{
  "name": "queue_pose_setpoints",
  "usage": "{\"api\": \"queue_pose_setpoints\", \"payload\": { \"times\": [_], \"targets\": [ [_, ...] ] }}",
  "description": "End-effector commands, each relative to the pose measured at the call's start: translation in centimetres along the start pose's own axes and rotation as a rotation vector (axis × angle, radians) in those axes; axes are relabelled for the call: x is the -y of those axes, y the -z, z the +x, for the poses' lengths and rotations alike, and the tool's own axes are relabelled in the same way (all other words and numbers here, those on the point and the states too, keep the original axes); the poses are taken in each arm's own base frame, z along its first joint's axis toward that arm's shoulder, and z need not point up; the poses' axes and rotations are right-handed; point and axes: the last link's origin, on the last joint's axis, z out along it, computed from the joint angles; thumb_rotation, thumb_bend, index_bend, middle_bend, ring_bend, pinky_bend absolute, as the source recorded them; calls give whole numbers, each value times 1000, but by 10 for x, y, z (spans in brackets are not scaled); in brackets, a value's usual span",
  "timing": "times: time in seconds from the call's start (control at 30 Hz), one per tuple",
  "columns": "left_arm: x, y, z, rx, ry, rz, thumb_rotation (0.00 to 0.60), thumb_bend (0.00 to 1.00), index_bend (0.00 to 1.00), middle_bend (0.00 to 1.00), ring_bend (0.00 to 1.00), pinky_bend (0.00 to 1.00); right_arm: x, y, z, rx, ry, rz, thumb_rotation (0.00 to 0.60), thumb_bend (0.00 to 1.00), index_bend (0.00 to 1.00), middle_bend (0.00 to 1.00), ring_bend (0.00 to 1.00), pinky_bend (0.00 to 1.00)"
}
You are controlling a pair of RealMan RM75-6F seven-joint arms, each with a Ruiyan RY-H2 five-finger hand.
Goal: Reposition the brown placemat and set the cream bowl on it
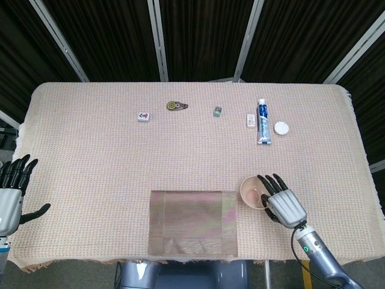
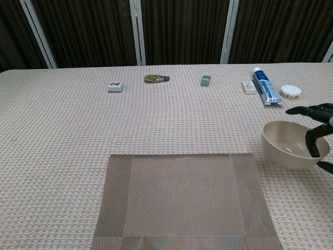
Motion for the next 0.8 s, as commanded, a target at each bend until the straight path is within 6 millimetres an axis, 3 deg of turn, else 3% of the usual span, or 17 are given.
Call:
{"api": "queue_pose_setpoints", "payload": {
  "times": [0.03, 0.27, 0.43, 0.63, 0.8],
  "targets": [
    [0, 0, 1, -2, 3, 0, 600, 0, 0, 0, 0, 0, -9, -9, 21, -82, -24, -17, 600, 404, 764, 12, 0, 0],
    [1, 0, 2, -3, 11, 5, 600, 0, 0, 0, 0, 0, -39, -28, 59, -186, 1, -107, 600, 401, 764, 13, 0, 0],
    [0, 0, 2, 2, 14, 2, 600, 0, 0, 0, 0, 0, -82, -55, 76, -168, 17, -274, 600, 402, 764, 14, 0, 0],
    [1, -2, 1, 7, 20, 9, 600, 0, 0, 0, 0, 0, -126, -83, 72, -114, 7, -449, 600, 401, 764, 18, 0, 0],
    [3, -4, 0, 12, 17, 20, 600, 0, 0, 0, 0, 0, -145, -96, 59, -86, -7, -544, 600, 400, 764, 23, 0, 0]
  ]
}}
